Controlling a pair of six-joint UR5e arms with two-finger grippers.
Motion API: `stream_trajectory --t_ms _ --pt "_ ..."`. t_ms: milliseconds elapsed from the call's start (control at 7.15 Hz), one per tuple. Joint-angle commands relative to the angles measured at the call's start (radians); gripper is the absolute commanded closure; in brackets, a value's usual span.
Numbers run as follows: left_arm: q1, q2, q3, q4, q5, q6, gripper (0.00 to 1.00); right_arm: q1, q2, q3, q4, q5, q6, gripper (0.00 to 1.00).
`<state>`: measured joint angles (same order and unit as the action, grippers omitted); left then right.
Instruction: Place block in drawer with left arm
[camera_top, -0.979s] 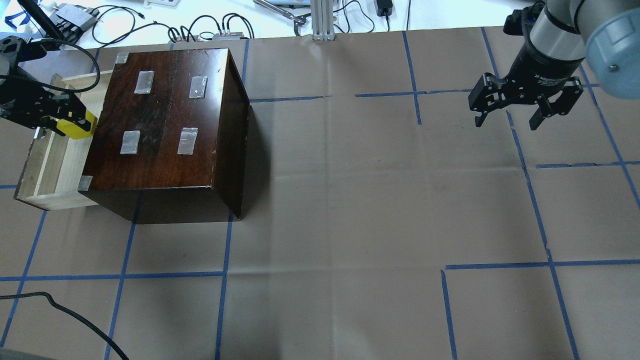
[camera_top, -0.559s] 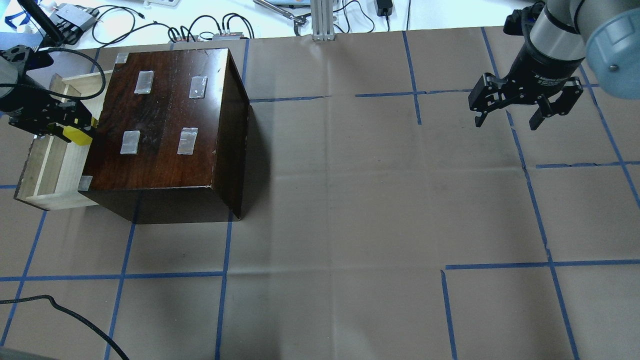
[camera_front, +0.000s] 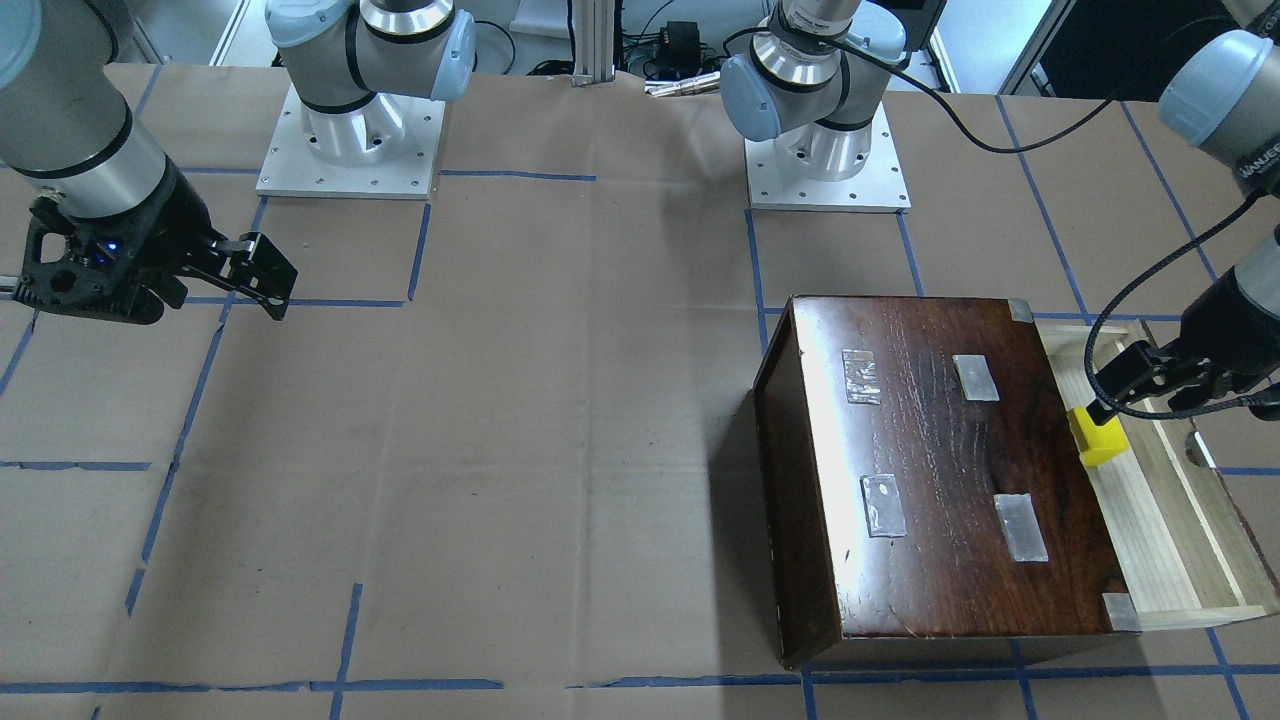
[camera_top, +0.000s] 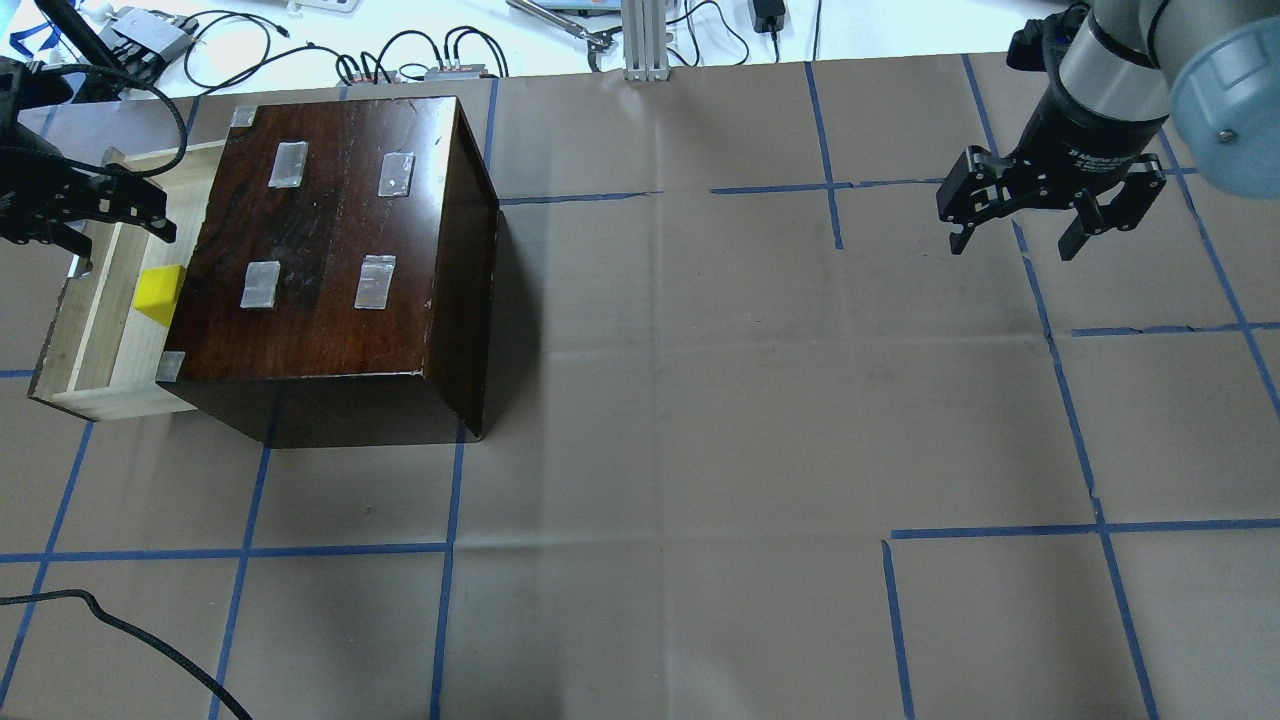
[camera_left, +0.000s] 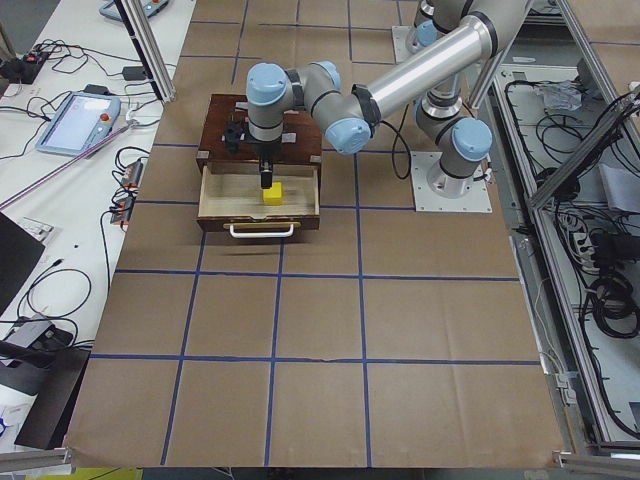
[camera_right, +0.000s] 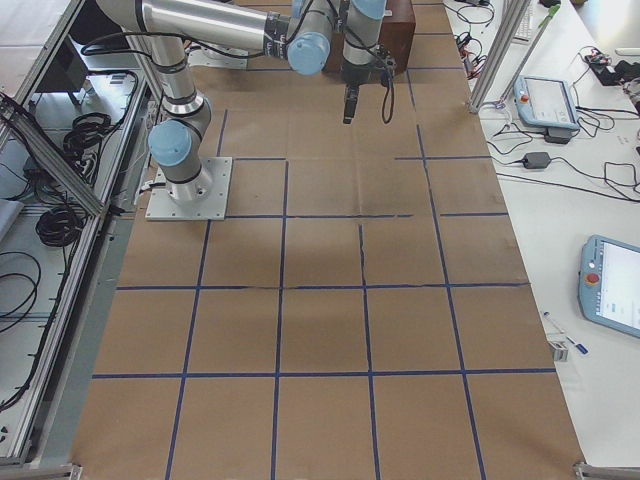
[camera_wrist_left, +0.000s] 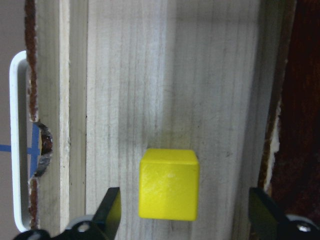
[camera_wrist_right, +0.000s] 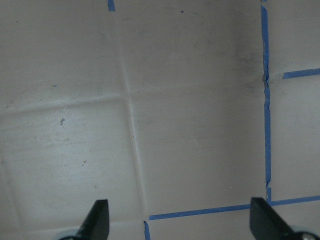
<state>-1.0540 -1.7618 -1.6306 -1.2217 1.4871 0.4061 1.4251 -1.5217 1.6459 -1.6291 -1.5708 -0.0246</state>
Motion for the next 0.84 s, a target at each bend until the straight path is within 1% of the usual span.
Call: stream_trajectory --t_ms 0,140,280,699 --pt "0.0 0.041 0.002 -0.015 0.036 -0.006 0.01 0.0 0.0 0.0 0.0 0.0 0.0 0.0" --pt "-0.004 0.067 0.002 -0.05 0.036 -0.024 0.01 0.0 0.0 0.0 0.0 0.0 0.0 0.0" --pt "-0.021 0.094 -0.002 -0.08 0.033 -0.086 0.01 0.0 0.0 0.0 0.0 0.0 0.0 0.0" --pt "-0.162 0.151 0.0 -0.139 0.032 -0.258 0.01 0.0 0.0 0.0 0.0 0.0 0.0 0.0"
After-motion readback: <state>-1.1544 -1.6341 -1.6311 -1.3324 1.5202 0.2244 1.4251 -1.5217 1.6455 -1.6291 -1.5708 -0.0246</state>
